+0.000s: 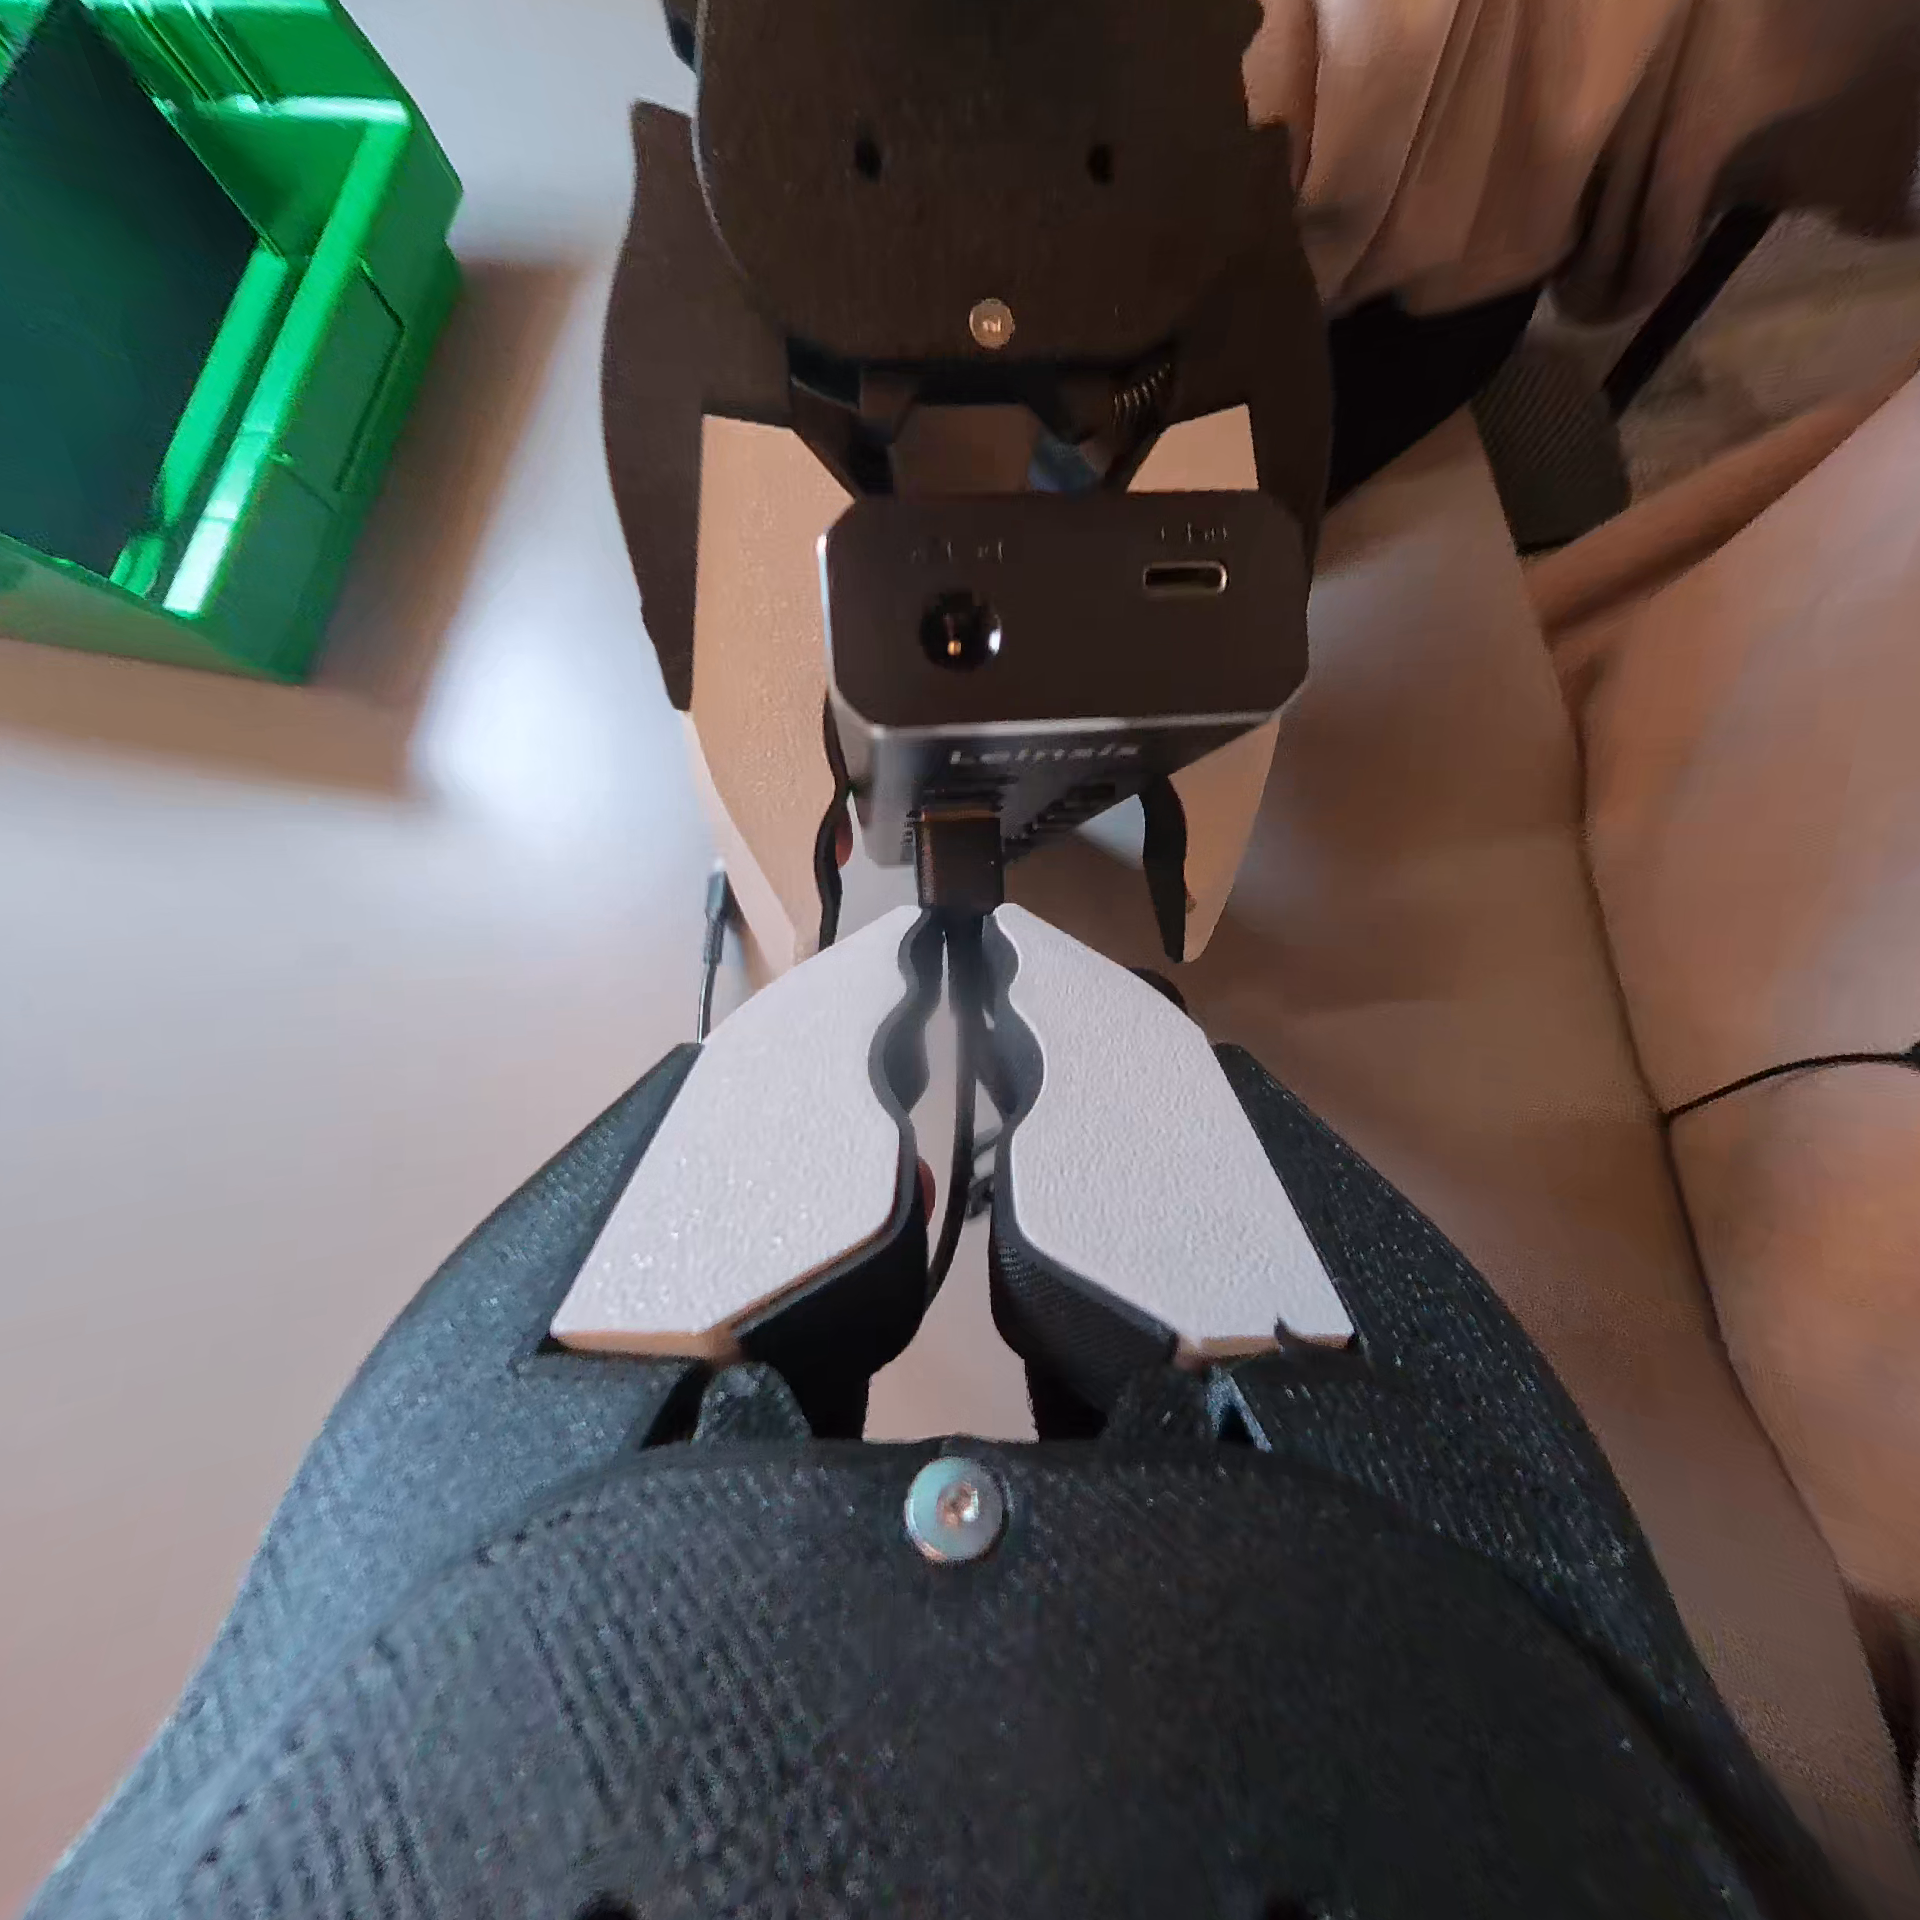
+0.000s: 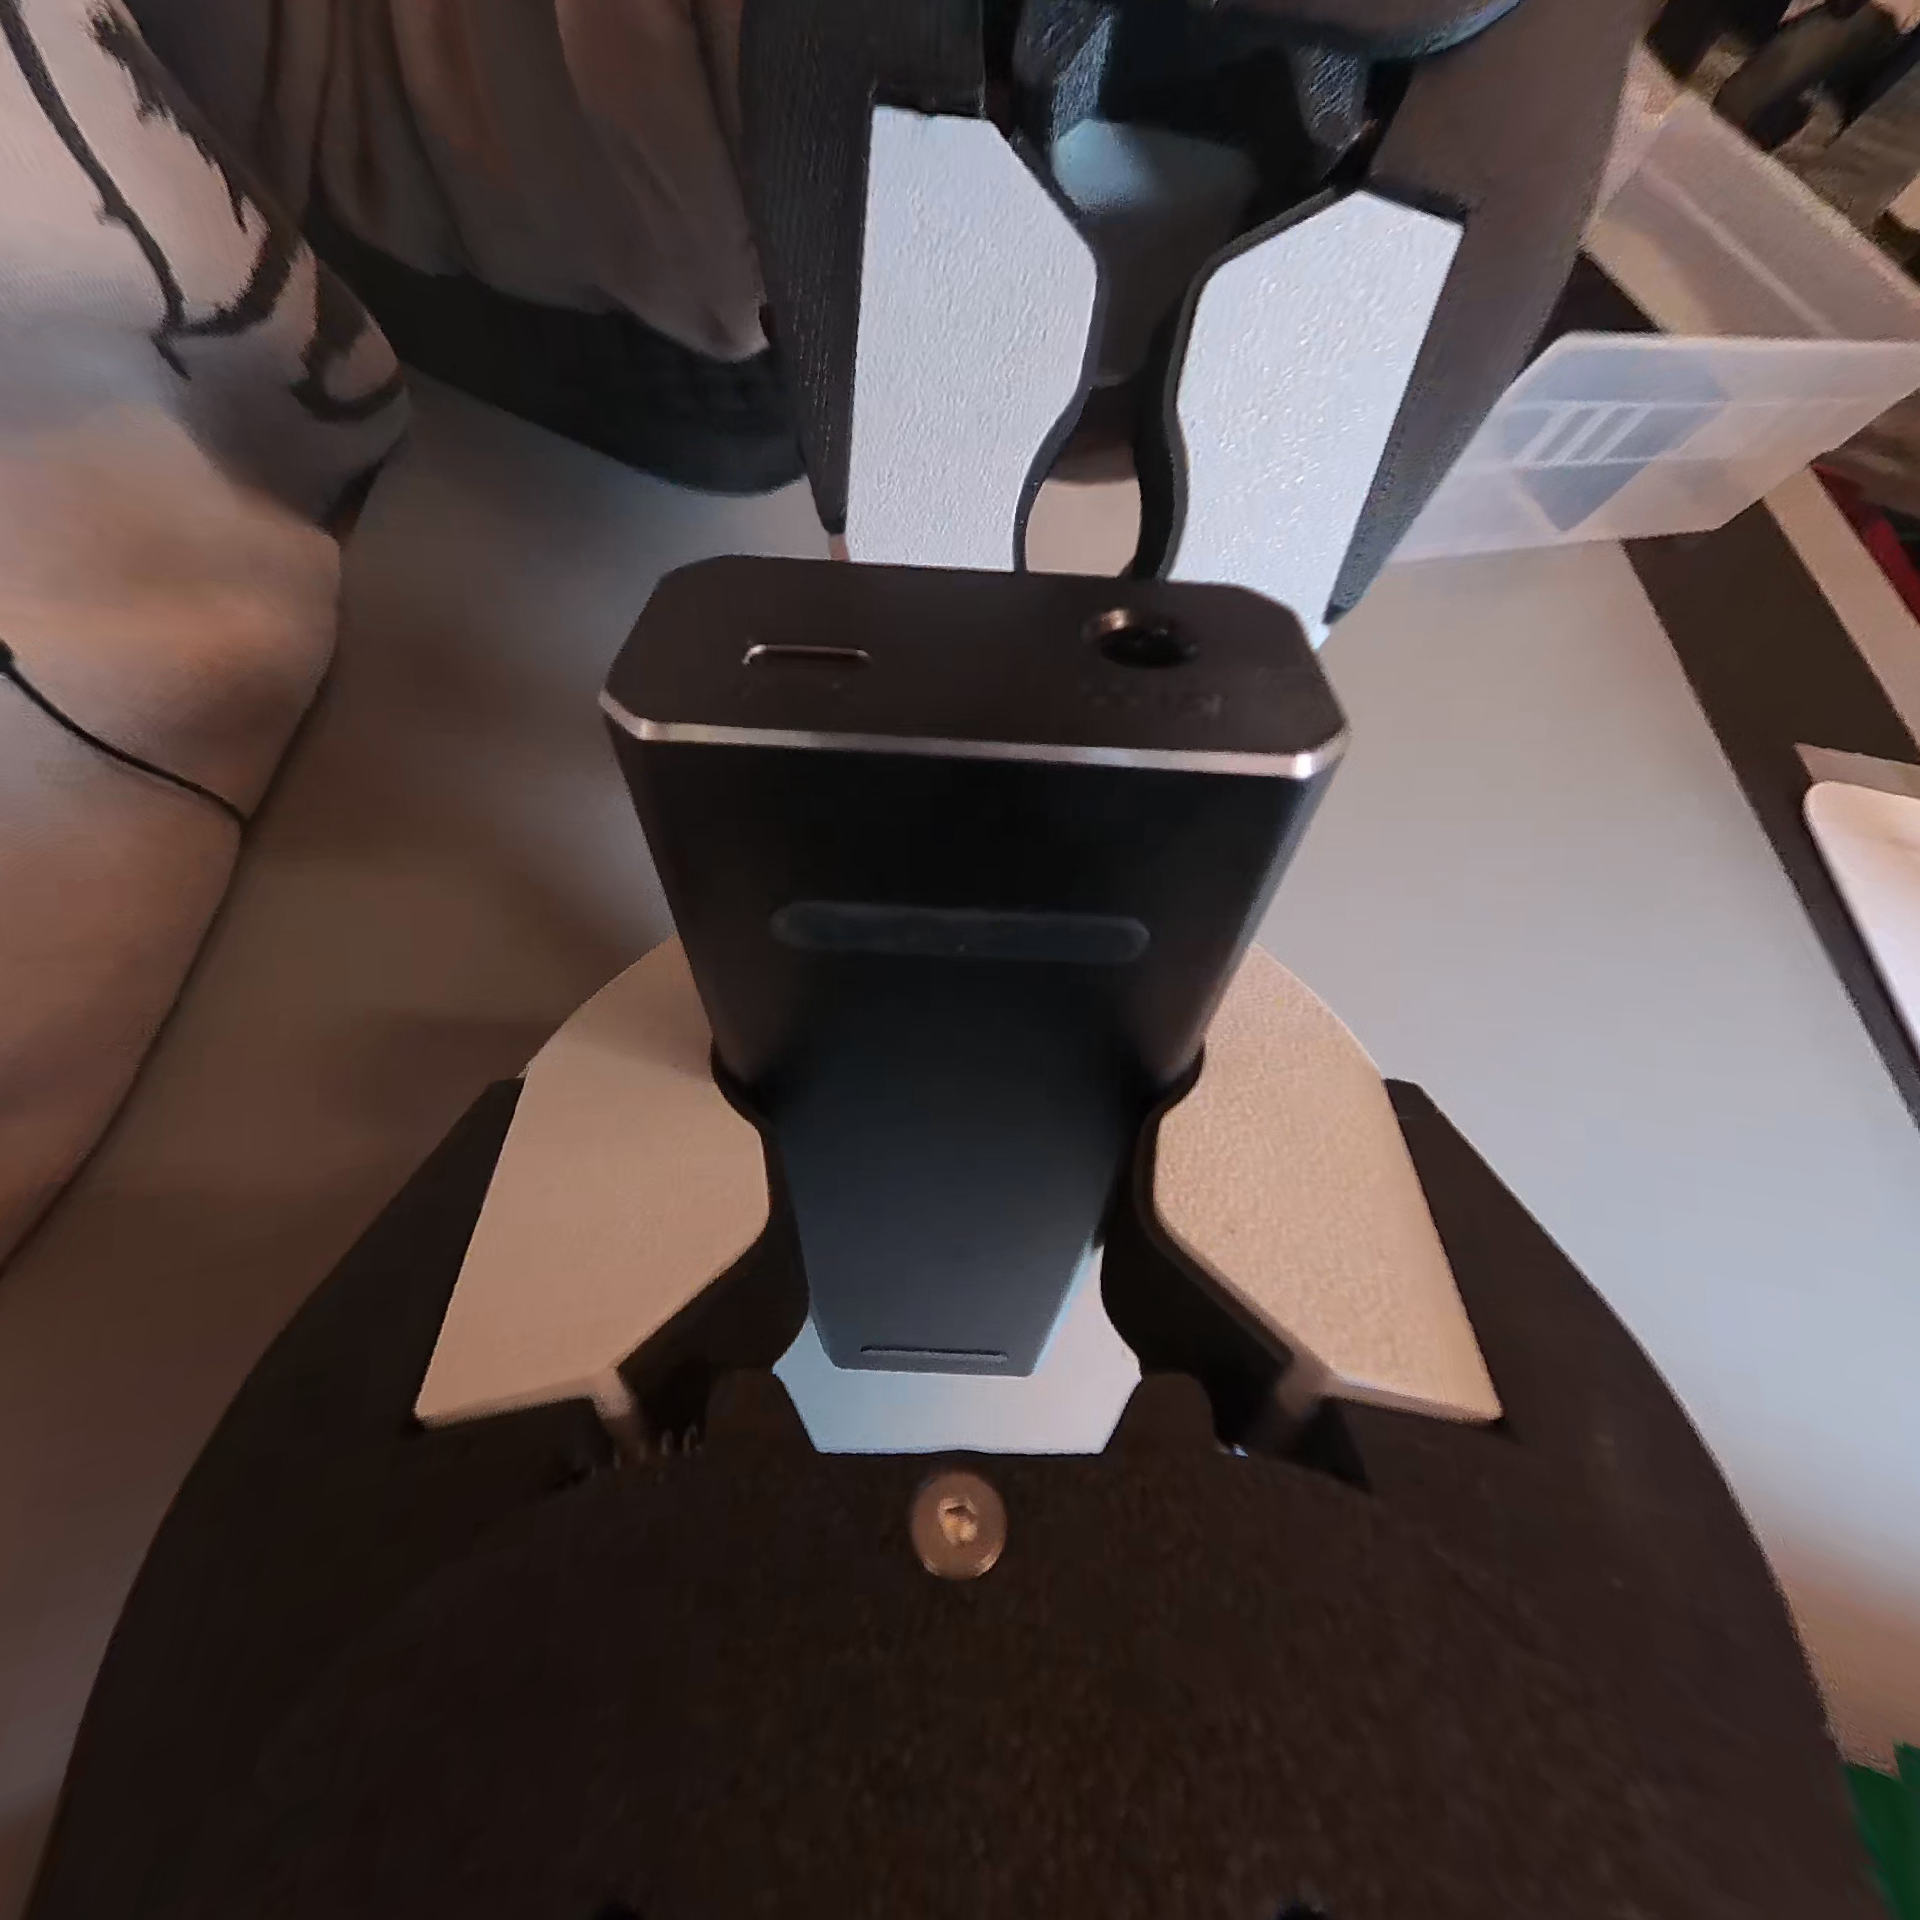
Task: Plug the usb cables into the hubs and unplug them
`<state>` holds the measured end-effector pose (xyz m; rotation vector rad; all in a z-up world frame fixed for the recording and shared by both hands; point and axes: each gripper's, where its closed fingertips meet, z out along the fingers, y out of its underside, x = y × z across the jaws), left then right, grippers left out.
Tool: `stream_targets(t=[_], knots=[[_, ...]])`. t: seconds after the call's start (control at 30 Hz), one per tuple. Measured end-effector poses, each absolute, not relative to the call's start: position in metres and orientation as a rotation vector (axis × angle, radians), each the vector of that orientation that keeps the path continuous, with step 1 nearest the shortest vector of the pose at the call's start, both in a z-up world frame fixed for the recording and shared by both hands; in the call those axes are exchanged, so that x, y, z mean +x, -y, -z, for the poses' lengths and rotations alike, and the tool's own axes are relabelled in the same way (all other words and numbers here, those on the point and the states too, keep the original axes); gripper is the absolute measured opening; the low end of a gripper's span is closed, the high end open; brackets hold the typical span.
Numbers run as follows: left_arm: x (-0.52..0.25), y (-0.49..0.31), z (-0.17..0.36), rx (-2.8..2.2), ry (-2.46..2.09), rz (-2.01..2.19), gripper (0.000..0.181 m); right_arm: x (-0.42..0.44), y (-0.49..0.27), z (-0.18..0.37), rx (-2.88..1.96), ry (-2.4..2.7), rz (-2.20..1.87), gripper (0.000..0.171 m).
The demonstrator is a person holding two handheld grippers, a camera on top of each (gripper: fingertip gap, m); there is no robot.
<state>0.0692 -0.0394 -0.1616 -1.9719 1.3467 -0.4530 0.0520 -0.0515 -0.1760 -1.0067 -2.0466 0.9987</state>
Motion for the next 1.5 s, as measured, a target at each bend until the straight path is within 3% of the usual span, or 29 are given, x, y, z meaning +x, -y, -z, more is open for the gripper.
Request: stream_targets(t=[0.3,0.57,0.73,0.9,1.07,1.23,1.5], knots=[[0.068,0.027,0.139,-1.818,-1.212,0.539,0.011,0.047,0.037,0.156,-1.008,1.880,-1.043,0.071],[0.042,0.022,0.110,-1.745,-1.062,0.533,0.045,0.052,0.014,0.148,-1.063,1.811,-0.974,0.071],[-0.019,0.009,0.085,-1.654,-0.743,0.397,0.047,0.072,-0.025,0.102,-1.145,1.652,-0.993,0.071],[-0.070,0.021,0.128,-1.784,-0.542,0.396,0.047,0.095,-0.084,0.020,-1.223,1.439,-0.996,0.071],[-0.079,0.027,0.151,-1.807,-0.487,0.386,0.044,0.104,-0.197,-0.030,-1.397,1.354,-0.606,0.071],[-0.076,0.026,0.155,-1.805,-0.505,0.362,0.045,0.108,-0.330,0.007,-1.606,1.443,-0.026,0.072],[-0.091,0.030,0.178,-1.852,-0.472,0.327,0.045,0.113,-0.440,0.166,-1.776,1.594,0.541,0.071]])
